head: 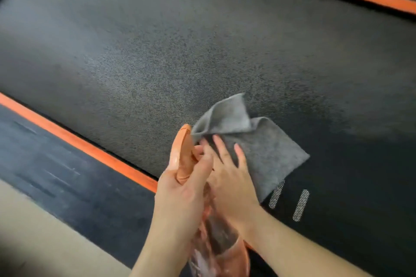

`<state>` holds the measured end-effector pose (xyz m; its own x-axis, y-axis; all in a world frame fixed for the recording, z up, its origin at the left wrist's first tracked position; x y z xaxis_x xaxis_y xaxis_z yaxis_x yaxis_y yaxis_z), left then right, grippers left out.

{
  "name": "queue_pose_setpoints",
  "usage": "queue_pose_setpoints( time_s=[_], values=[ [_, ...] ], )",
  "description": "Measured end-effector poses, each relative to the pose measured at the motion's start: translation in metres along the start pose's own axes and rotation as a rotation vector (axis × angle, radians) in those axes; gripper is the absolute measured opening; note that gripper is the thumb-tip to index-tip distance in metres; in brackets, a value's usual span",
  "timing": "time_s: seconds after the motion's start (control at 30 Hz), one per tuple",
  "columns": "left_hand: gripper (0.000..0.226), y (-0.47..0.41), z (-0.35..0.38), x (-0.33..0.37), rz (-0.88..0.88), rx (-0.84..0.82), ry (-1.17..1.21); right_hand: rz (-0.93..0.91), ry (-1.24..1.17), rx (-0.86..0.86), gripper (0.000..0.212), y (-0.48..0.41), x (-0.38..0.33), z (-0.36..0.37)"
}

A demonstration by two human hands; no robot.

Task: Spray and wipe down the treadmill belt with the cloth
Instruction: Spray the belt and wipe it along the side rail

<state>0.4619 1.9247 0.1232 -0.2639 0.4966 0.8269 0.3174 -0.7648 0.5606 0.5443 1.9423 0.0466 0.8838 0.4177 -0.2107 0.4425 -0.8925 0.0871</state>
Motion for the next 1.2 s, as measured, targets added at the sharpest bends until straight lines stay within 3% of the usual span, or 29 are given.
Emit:
queue_pose_setpoints(
  time_s=[0.1, 0.17, 0.27, 0.33, 0.4, 0.43, 0.57, 0.63, 0.73, 0.8, 0.9, 0.97, 1.07, 1.2],
  values=[
    [0.051, -0.008, -0.027, 0.009, 0.031, 0.042, -0.034, -0.317, -0.031, -0.110, 0.051, -0.008, 0.002, -0.004],
    [0.063, -0.016, -0.043, 0.020, 0.061, 0.072, -0.008, -0.371, 0.105, -0.100, 0.052, -0.023, 0.058, -0.012],
    [0.061, -0.032, -0.060, 0.036, 0.121, 0.163, 0.018, 0.136, 0.132, -0.060, 0.063, -0.045, 0.177, -0.040],
    [0.051, -0.044, -0.072, 0.047, 0.139, 0.218, 0.054, 0.425, 0.110, -0.167, 0.069, -0.037, 0.203, -0.040],
    [0.046, -0.053, -0.075, 0.055, 0.142, 0.240, 0.058, 0.526, 0.075, -0.187, 0.070, -0.029, 0.177, -0.034],
    [0.041, -0.056, -0.078, 0.063, 0.157, 0.251, 0.052, 0.478, 0.062, -0.167, 0.070, -0.030, 0.147, -0.031],
    [0.013, -0.063, -0.095, 0.088, 0.274, 0.293, -0.076, -0.005, 0.012, -0.172, 0.062, -0.038, 0.015, -0.012],
    [0.022, -0.068, -0.108, 0.095, 0.285, 0.325, -0.105, -0.214, 0.004, -0.209, 0.057, -0.039, -0.020, -0.008],
    [0.040, -0.071, -0.119, 0.114, 0.383, 0.347, -0.178, -0.375, -0.099, -0.262, 0.058, -0.052, 0.003, -0.020],
    [0.044, -0.073, -0.120, 0.127, 0.437, 0.337, -0.243, -0.214, -0.127, -0.182, 0.062, -0.072, 0.051, -0.033],
    [0.012, -0.089, -0.132, 0.129, 0.370, 0.347, -0.205, 0.386, -0.248, 0.019, 0.074, -0.085, 0.119, -0.051],
    [0.021, -0.098, -0.135, 0.129, 0.316, 0.331, -0.193, 0.540, -0.259, 0.016, 0.078, -0.075, 0.110, -0.045],
    [0.009, -0.100, -0.142, 0.131, 0.289, 0.354, -0.129, 0.431, -0.286, -0.060, 0.076, -0.057, 0.048, -0.030],
    [0.016, -0.089, -0.159, 0.126, 0.276, 0.380, -0.082, 0.094, -0.369, -0.184, 0.069, -0.058, -0.039, -0.015]
  ],
)
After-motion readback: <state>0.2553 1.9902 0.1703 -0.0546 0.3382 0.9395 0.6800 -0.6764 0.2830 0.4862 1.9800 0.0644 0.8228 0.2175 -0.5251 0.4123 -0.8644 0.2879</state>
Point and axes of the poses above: each hand's wrist, its own y-axis away from the middle knuckle, its own z-axis out of the palm, x = y × z, the point moved 6 cm from there along -y, towards the middle knuckle, and after that the axes turned 4 degrees about y, right-handed, at the moved point
